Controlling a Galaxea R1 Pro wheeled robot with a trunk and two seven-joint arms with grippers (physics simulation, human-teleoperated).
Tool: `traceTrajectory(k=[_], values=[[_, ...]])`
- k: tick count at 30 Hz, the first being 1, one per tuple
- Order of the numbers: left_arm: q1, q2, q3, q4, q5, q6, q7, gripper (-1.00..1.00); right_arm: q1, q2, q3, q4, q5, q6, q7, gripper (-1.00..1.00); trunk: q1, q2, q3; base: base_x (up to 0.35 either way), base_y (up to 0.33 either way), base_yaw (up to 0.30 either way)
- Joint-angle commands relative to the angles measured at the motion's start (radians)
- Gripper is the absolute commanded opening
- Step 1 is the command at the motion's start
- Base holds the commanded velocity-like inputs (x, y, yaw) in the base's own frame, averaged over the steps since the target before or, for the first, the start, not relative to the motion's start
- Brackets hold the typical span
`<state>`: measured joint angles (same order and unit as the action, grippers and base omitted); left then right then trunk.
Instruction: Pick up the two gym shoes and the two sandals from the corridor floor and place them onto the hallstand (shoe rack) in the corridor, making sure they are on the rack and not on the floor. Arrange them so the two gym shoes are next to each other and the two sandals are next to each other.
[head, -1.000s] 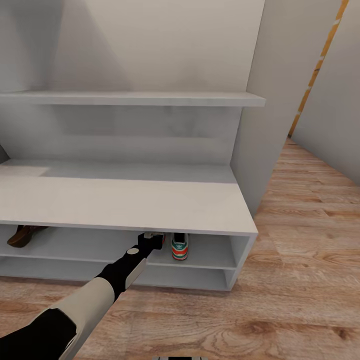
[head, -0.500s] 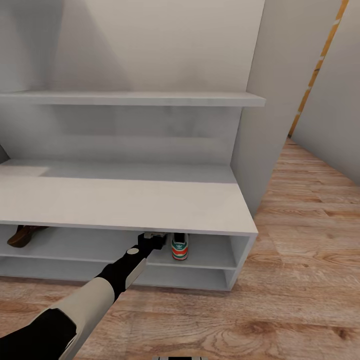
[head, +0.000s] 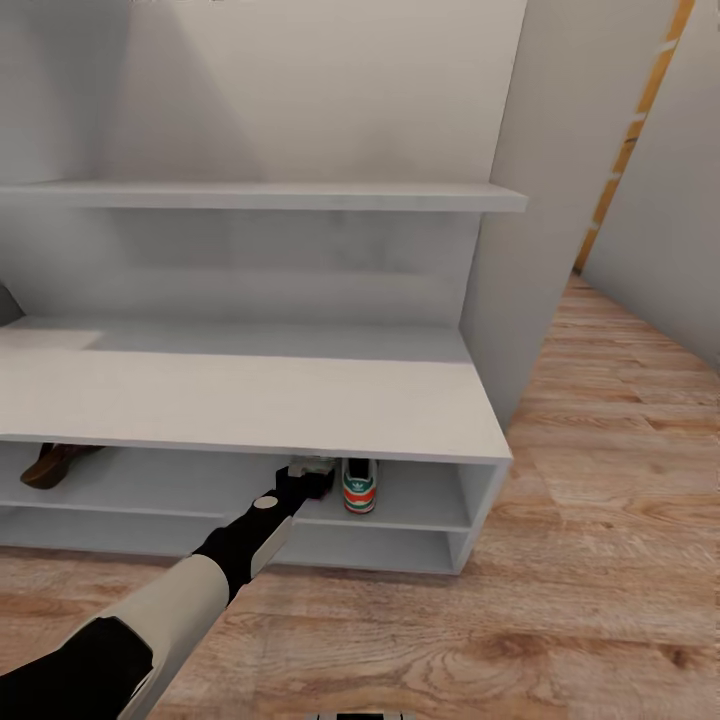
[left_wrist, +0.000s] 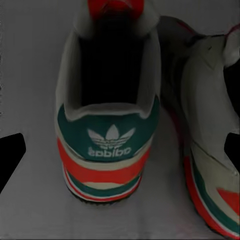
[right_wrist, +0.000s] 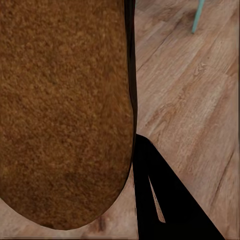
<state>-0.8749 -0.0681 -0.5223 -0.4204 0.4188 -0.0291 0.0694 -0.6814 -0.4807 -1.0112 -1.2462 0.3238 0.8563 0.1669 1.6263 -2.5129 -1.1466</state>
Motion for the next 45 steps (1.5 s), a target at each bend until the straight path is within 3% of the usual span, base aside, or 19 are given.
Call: traceTrajectory(k=[1,17,24,28,35,45], values=[[-0.001,0.001,-0.008,0.0,0.008,-0.003,0.007,1.0,-0.001,0.0,-0.001,-0.001,0.007,0.004,0.006,-1.0,-0.001,0.0,-0.001,-0.285,0.0,0.0],[-0.001,0.01,-0.009,0.002,0.009,-0.003,0.01,1.0,-0.001,0.0,-0.002,-0.001,0.008,0.004,0.006,-1.0,-0.001,0.0,-0.001,-0.328,0.0,0.0],[-0.001,0.073,-0.01,0.002,0.014,-0.003,0.011,1.0,-0.001,0.0,-0.004,-0.001,0.006,0.002,0.006,-1.0,-0.001,0.0,-0.001,-0.336,0.0,0.0],[0.0,0.084,-0.011,0.006,0.015,-0.003,0.012,1.0,0.0,0.001,-0.005,-0.001,0.005,-0.001,0.008,-1.0,-0.001,0.0,-0.001,-0.336,0.0,0.0],[0.002,0.085,-0.012,0.079,0.017,-0.006,0.01,1.0,-0.001,0.001,-0.006,-0.001,0.004,-0.001,0.01,-1.0,-0.001,0.0,-0.001,-0.336,0.0,0.0],[0.002,0.084,-0.012,0.095,0.018,-0.008,0.007,1.0,-0.001,0.001,-0.004,-0.002,0.006,0.001,0.008,-1.0,-0.001,0.0,-0.001,-0.193,0.0,0.0]])
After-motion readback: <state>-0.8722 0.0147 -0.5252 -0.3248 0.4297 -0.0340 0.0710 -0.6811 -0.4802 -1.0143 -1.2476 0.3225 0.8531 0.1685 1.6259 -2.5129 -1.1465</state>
